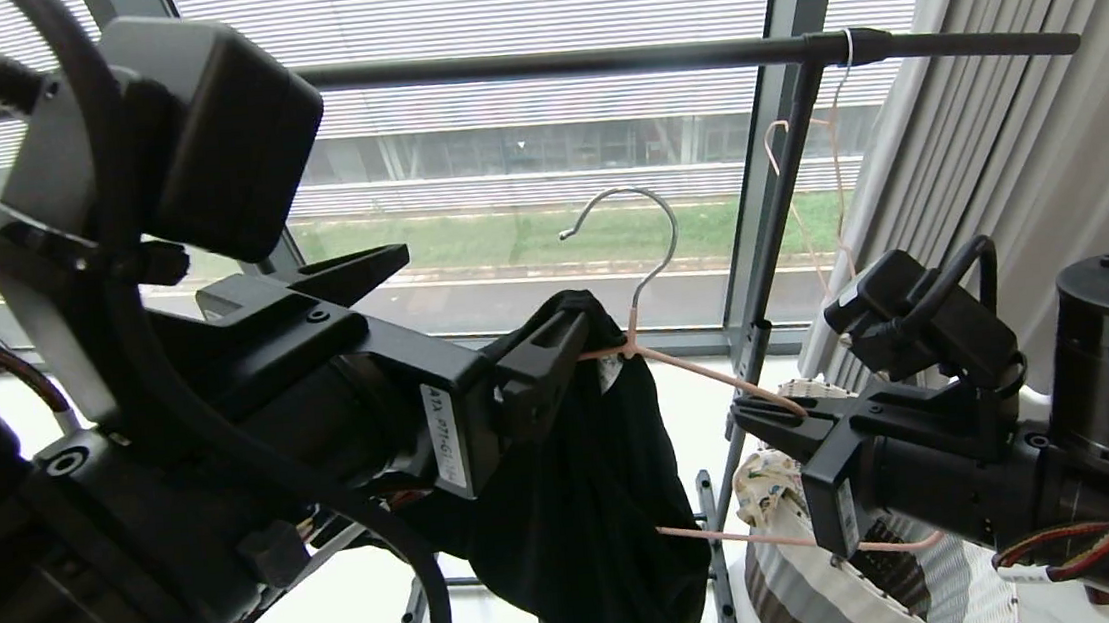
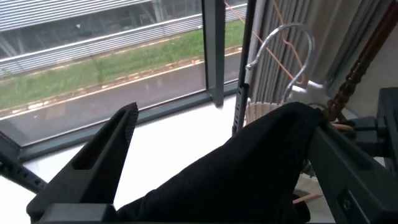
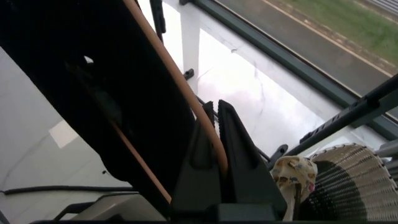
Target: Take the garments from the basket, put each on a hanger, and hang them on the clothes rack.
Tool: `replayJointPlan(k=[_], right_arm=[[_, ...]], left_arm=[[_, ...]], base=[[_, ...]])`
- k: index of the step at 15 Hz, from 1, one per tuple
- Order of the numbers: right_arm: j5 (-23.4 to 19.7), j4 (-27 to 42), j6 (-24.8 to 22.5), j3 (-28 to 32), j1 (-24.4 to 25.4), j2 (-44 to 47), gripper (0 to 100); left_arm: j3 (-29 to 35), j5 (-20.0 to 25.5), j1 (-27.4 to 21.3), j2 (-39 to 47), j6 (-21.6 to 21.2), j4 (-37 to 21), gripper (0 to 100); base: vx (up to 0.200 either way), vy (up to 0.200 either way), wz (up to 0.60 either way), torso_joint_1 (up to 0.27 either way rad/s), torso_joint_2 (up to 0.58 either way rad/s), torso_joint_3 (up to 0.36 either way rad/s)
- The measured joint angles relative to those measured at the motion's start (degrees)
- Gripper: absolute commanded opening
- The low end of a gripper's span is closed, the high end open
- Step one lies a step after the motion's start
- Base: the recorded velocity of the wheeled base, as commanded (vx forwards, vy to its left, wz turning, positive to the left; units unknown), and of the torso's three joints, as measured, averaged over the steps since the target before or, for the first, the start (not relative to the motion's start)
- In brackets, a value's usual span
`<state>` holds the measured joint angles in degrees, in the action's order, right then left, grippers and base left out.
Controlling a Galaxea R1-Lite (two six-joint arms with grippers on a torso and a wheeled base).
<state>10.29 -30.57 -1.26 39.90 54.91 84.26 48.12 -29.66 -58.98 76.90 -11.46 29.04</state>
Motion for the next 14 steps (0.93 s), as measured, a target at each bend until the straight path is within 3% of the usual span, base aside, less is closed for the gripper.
replayJointPlan(k=[6, 11, 13, 14], right_arm=[[1.9, -0.1, 0.0, 0.9, -0.3, -0.4, 0], [1.9, 0.0, -0.9, 0.9, -0.4, -1.2, 0], [1.9, 0.0, -4.8, 0.4, -0.3, -2.0, 0], [1.7, 0.0, -8.0, 0.2, -0.4, -2.3, 0]], left_arm=[[0.1, 9.1, 3.0, -1.7, -14.8, -4.5, 100], [0.6, 9.9, 6.2, -2.0, -15.6, -4.7, 100], [-1.6, 11.8, 6.5, -3.1, -15.6, -4.9, 100], [-3.4, 15.4, 6.5, -4.5, -15.6, -6.6, 100]], base=[[0.0, 0.0, 0.0, 0.0, 0.0, 0.0], [0.0, 0.0, 0.0, 0.0, 0.0, 0.0], [0.0, 0.0, 0.0, 0.0, 0.0, 0.0], [0.0, 0.0, 0.0, 0.0, 0.0, 0.0]])
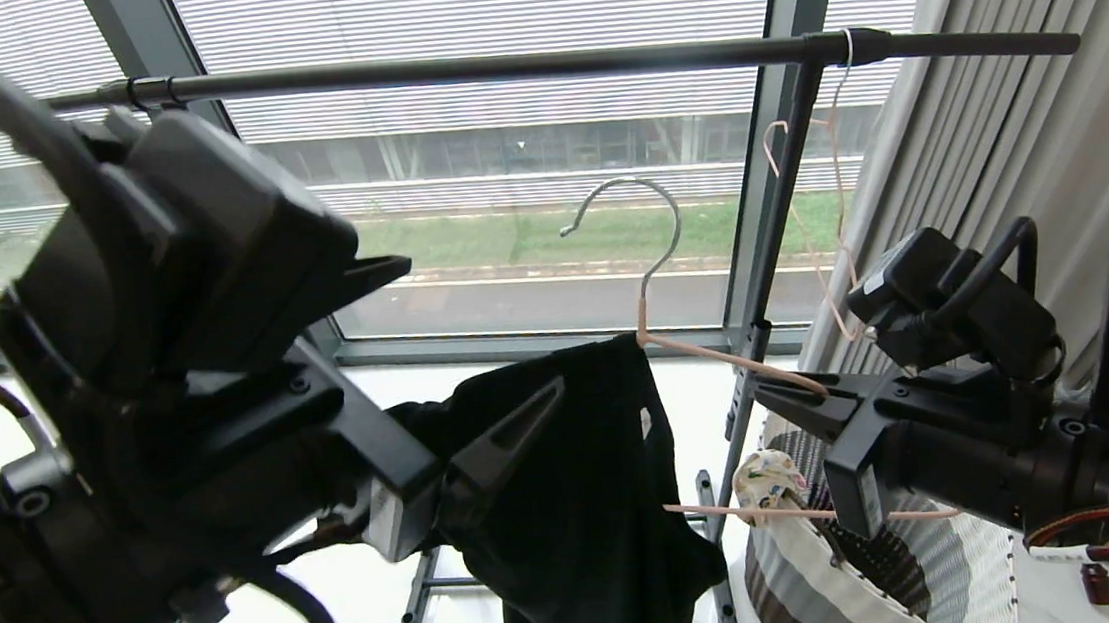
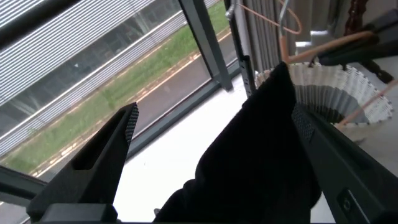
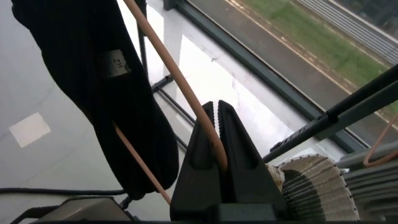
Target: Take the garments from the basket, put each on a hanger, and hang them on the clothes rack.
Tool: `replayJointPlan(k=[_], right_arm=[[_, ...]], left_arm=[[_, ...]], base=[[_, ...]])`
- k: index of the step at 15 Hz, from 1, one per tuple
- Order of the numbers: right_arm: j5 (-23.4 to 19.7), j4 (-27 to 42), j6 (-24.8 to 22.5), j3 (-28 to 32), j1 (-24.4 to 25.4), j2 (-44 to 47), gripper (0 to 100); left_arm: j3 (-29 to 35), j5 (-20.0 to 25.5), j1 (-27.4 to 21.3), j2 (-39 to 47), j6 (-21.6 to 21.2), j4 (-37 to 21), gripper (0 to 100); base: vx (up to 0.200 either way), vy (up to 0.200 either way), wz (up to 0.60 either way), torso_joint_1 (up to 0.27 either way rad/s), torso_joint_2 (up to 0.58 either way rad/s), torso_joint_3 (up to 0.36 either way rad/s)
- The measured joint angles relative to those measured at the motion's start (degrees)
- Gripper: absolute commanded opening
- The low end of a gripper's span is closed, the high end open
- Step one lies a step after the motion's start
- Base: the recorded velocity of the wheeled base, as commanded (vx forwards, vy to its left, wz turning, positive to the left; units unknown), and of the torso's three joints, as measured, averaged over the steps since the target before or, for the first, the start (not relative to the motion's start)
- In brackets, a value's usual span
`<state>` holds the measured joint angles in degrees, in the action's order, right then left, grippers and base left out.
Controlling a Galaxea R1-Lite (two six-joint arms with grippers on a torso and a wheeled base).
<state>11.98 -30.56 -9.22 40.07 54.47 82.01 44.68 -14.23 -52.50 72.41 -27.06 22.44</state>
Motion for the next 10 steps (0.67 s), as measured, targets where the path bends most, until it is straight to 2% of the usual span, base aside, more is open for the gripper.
replayJointPlan(k=[2, 3, 5, 8, 10], right_arm=[[-2.2, 0.0, -3.6, -0.3, -0.1, -0.3, 0], [-4.8, 0.0, -5.6, -0.4, -0.2, -0.5, 0], [-7.6, 0.0, -10.5, -0.7, -0.2, -0.9, 0], [-10.3, 0.0, -15.9, -2.0, -0.2, -1.8, 0], [-10.5, 0.0, -16.9, -2.3, 0.0, -2.4, 0]], left_arm=[[-2.5, 8.1, 0.7, -3.4, 0.0, -8.3, 100], [-3.2, 12.5, 2.2, -5.4, 0.0, -13.4, 100], [-4.5, 16.1, 5.8, -7.8, 0.0, -15.2, 100], [-7.0, 18.3, 8.7, -9.4, 0.1, -15.3, 100], [-8.3, 20.9, 9.0, -10.0, 0.0, -15.3, 100]], base=[[0.0, 0.0, 0.0, 0.0, 0.0, 0.0], [0.0, 0.0, 0.0, 0.0, 0.0, 0.0], [0.0, 0.0, 0.0, 0.0, 0.0, 0.0], [0.0, 0.0, 0.0, 0.0, 0.0, 0.0], [0.0, 0.0, 0.0, 0.0, 0.0, 0.0]])
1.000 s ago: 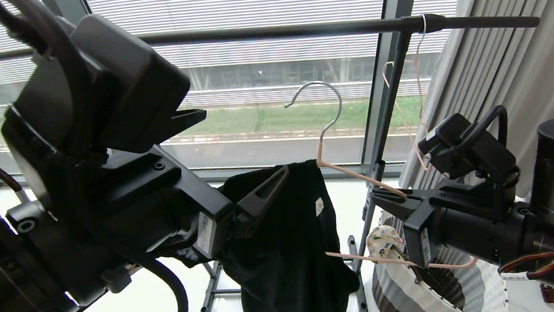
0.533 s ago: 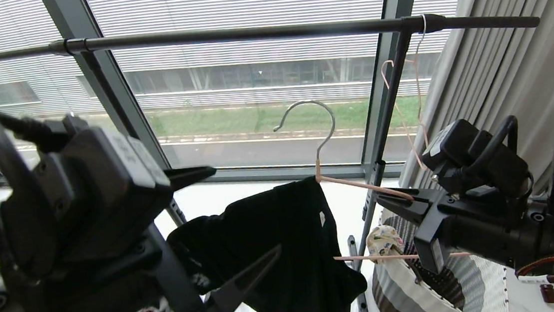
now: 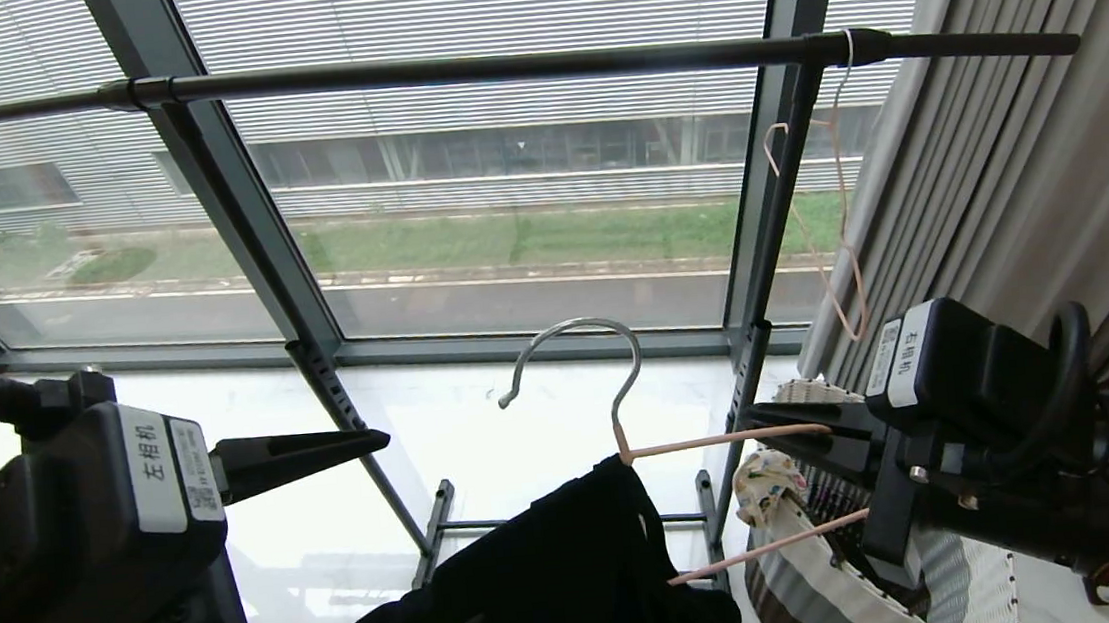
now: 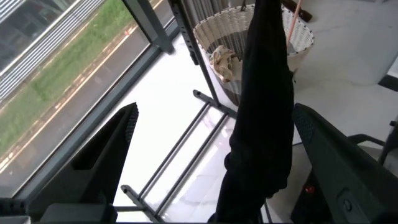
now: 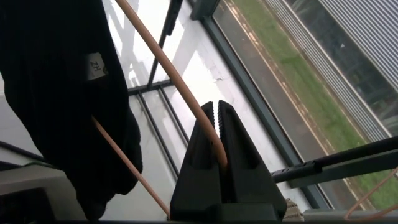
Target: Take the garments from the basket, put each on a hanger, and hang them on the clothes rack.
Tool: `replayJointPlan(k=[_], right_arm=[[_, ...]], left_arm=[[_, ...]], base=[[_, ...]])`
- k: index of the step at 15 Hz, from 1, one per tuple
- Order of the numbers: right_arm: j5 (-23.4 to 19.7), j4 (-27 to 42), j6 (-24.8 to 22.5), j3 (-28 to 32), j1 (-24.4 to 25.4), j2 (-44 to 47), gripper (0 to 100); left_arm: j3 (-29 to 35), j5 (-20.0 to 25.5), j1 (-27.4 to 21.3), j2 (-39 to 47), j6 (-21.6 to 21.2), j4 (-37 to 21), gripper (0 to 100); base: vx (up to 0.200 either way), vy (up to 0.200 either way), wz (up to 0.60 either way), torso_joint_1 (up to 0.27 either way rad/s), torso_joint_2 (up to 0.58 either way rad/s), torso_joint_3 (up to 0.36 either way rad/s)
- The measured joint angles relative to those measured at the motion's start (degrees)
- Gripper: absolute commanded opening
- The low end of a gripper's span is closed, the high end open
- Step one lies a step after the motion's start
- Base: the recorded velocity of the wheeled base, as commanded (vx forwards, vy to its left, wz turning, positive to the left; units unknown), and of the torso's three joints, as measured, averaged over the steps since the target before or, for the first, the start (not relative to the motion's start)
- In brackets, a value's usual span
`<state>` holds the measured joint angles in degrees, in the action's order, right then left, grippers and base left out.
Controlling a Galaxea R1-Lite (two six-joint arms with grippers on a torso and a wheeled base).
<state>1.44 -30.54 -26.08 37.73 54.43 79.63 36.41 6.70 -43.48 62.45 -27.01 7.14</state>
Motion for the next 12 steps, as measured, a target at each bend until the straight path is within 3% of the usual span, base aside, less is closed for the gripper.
replayJointPlan(k=[6, 12], right_arm=[[0.1, 0.0, 0.1, 2.7, 1.9, 1.1, 0], [0.4, 0.0, 0.1, 5.4, 4.7, 3.0, 0]], left_arm=[[0.1, 1.9, -1.6, 1.6, 4.2, 0.8, 100], [0.3, 1.5, -2.2, 6.6, 4.7, 6.0, 100]], base=[[0.0, 0.0, 0.0, 0.0, 0.0, 0.0], [0.0, 0.0, 0.0, 0.0, 0.0, 0.0]])
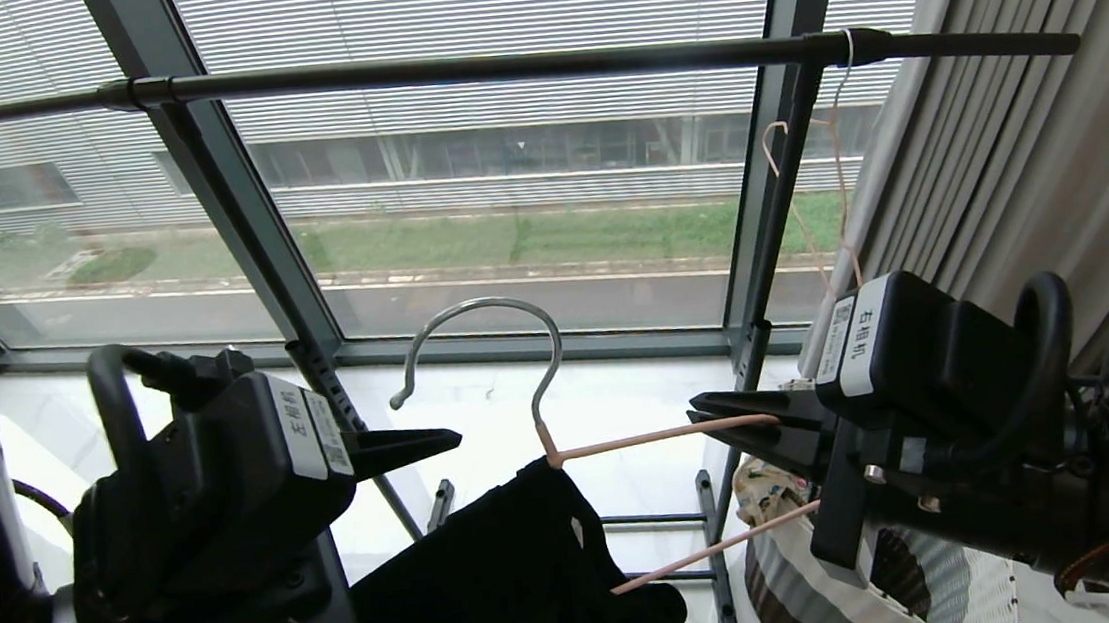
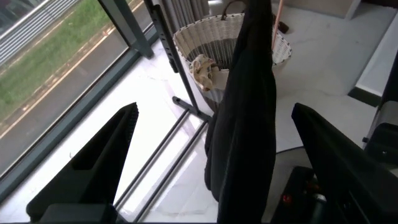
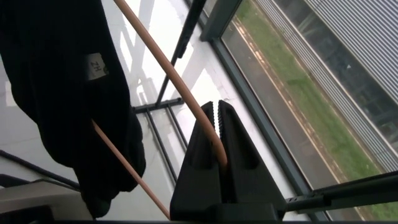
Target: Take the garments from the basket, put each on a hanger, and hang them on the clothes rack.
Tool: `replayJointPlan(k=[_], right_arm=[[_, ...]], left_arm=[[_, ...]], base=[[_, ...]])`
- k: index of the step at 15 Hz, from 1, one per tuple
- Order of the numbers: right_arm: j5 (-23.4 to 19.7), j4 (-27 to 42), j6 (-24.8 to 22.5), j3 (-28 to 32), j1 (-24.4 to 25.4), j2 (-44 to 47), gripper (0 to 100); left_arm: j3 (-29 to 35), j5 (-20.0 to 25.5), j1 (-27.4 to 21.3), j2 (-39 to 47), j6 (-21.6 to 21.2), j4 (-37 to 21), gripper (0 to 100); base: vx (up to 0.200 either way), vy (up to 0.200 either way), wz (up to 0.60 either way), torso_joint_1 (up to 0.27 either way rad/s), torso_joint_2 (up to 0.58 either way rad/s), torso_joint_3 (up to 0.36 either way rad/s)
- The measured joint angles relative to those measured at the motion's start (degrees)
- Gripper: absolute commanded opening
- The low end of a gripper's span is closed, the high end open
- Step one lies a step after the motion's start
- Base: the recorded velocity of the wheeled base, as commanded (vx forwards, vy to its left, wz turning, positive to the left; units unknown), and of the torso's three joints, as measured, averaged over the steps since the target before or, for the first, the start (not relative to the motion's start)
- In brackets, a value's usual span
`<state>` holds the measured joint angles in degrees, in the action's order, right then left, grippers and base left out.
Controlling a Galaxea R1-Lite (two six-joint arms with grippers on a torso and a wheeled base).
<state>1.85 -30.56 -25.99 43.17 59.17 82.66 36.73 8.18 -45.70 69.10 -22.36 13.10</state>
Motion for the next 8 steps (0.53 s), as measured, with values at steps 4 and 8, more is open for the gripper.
replayJointPlan(k=[4, 8], right_arm=[[0.0, 0.0, 0.0, 0.2, 0.3, 0.0, 0], [0.0, 0.2, 0.1, 0.0, 0.5, -0.3, 0]], left_arm=[[-0.2, 0.0, 0.1, 0.9, -0.1, 0.0, 0], [-0.2, -0.2, 0.2, 1.0, 0.2, 0.3, 0]], base=[[0.0, 0.0, 0.0, 0.0, 0.0, 0.0], [0.0, 0.0, 0.0, 0.0, 0.0, 0.0]])
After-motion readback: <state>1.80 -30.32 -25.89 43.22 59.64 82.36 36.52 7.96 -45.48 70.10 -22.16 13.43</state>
